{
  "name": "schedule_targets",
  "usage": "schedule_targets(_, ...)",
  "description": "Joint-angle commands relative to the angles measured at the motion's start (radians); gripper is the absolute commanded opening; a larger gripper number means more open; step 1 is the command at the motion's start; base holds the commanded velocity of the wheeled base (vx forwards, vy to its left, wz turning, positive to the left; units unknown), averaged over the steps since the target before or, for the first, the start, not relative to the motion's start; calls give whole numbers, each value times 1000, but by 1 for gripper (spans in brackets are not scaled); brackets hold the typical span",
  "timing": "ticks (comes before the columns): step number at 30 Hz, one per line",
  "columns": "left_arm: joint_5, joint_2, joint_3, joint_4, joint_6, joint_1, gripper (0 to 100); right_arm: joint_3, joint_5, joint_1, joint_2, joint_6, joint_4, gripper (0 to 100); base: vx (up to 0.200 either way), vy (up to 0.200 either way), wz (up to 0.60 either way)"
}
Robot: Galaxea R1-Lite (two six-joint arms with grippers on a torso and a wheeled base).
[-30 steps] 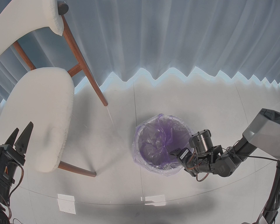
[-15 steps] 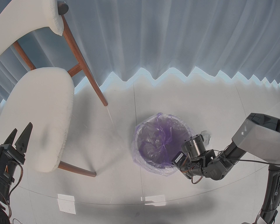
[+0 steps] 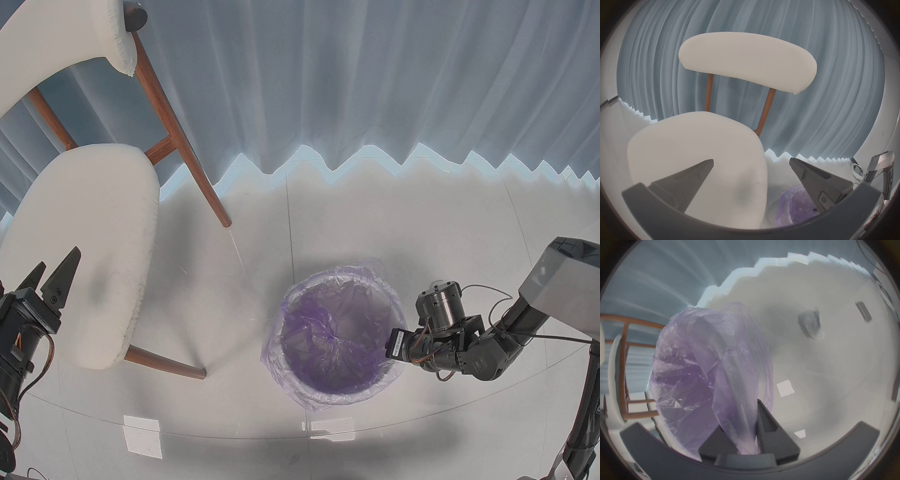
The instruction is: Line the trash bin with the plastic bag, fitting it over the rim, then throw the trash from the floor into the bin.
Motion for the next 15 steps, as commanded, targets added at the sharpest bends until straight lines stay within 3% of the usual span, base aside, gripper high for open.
schedule_targets(1, -2, 32, -37, 36, 1, -85, 100, 10, 75, -70, -30, -149, -65, 0, 0, 0, 0)
schedule_targets(3, -4, 42, -40, 36, 0, -110, 100, -2, 153, -102, -12, -281, -154, 0, 0, 0, 0)
schedule_targets(6, -7, 47, -39, 38, 1, -114, 100, -24, 221, -119, 22, -366, -226, 0, 0, 0, 0)
schedule_targets(12, -9, 58, -37, 38, 1, -116, 100, -119, 295, -161, 96, -559, -241, 0, 0, 0, 0)
schedule_targets(15, -10, 59, -34, 38, 1, -116, 100, -157, 304, -167, 123, -600, -241, 0, 0, 0, 0)
